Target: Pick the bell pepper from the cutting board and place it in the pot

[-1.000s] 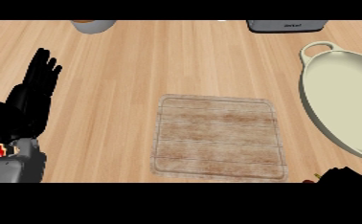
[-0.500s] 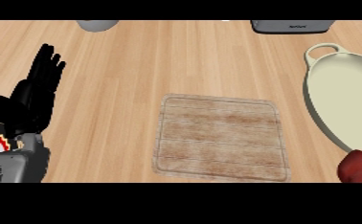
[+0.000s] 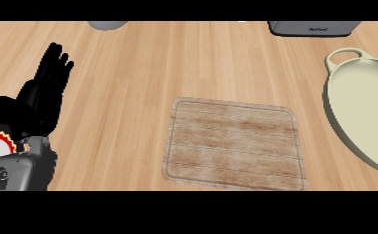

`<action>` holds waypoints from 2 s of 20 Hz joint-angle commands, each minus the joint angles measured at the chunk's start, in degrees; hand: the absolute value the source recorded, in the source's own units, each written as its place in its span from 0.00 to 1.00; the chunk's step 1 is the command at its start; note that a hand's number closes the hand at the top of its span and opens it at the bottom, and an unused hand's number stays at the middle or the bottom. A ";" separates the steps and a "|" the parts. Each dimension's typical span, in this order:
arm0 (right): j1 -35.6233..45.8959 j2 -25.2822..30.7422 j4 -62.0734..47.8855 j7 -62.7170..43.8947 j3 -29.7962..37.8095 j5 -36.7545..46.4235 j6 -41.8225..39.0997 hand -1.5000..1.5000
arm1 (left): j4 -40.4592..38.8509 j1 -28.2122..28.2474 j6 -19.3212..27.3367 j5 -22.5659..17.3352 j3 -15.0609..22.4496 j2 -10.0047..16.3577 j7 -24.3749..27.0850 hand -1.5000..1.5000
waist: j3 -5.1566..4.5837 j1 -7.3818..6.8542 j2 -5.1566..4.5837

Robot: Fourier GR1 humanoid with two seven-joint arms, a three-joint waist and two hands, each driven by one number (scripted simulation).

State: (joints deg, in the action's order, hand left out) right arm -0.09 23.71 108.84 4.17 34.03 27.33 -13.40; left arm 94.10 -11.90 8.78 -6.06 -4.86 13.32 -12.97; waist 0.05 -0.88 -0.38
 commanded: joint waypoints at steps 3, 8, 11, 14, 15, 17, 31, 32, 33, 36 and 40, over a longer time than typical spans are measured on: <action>4.95 5.24 -20.49 12.02 -0.39 12.28 12.10 1.00 | -2.57 -1.15 -1.41 -0.63 -0.47 0.03 0.99 0.50 | 0.05 -0.15 -0.07; 15.46 7.70 -39.73 16.39 -3.98 15.33 17.71 1.00 | 1.02 0.27 -0.66 0.02 -0.96 0.43 -1.71 0.50 | 0.02 -0.35 0.15; 19.42 7.44 -48.23 16.38 -4.60 13.06 15.08 1.00 | 0.23 0.28 -1.27 -0.44 -1.50 0.22 -0.32 0.50 | 0.01 -0.29 0.13; 21.26 6.46 -53.34 13.42 -5.13 12.74 12.53 0.00 | -5.34 -4.48 -0.91 0.36 -2.10 0.43 0.53 0.50 | -0.01 0.21 -0.07; 22.72 7.18 -56.84 15.43 -5.11 11.80 11.36 0.00 | -1.38 -1.65 -0.75 0.87 -0.74 -0.05 -0.68 0.50 | 0.03 -0.27 0.04; 21.50 8.82 -59.86 21.40 -3.72 8.26 7.22 0.00 | 1.12 0.94 0.95 2.05 1.16 -2.46 -0.66 0.50 | 0.04 -0.04 0.20; 30.12 16.83 -78.28 29.63 10.31 -11.94 -10.73 0.00 | -1.54 -1.94 0.48 2.83 0.54 -1.98 -0.05 0.50 | 0.05 0.58 0.16; 31.60 16.99 -79.67 28.87 10.86 -12.61 -9.44 0.00 | 1.11 1.60 -1.19 1.15 0.34 -1.80 -0.56 0.50 | 0.04 0.06 0.21; 30.87 20.01 -81.26 29.21 10.93 -13.01 -12.94 0.00 | -1.54 2.72 -2.68 0.01 -1.56 -1.19 3.23 0.50 | 0.02 0.17 0.13; 27.18 24.05 -87.55 36.15 11.97 -13.04 -15.68 0.00 | 2.70 -0.54 0.77 1.66 0.04 -2.21 -3.05 0.50 | 0.19 -0.12 -0.03; 28.70 30.58 -91.61 34.90 12.51 -14.18 -20.06 0.00 | 3.65 0.05 0.32 2.07 -0.02 -1.75 -2.85 0.50 | 0.21 -0.50 -0.07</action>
State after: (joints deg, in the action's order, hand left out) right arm 28.96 49.25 21.82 36.08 45.44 14.35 -28.10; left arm 94.46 -11.90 8.27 -4.40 -5.24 11.50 -13.03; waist 0.18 -0.95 -0.41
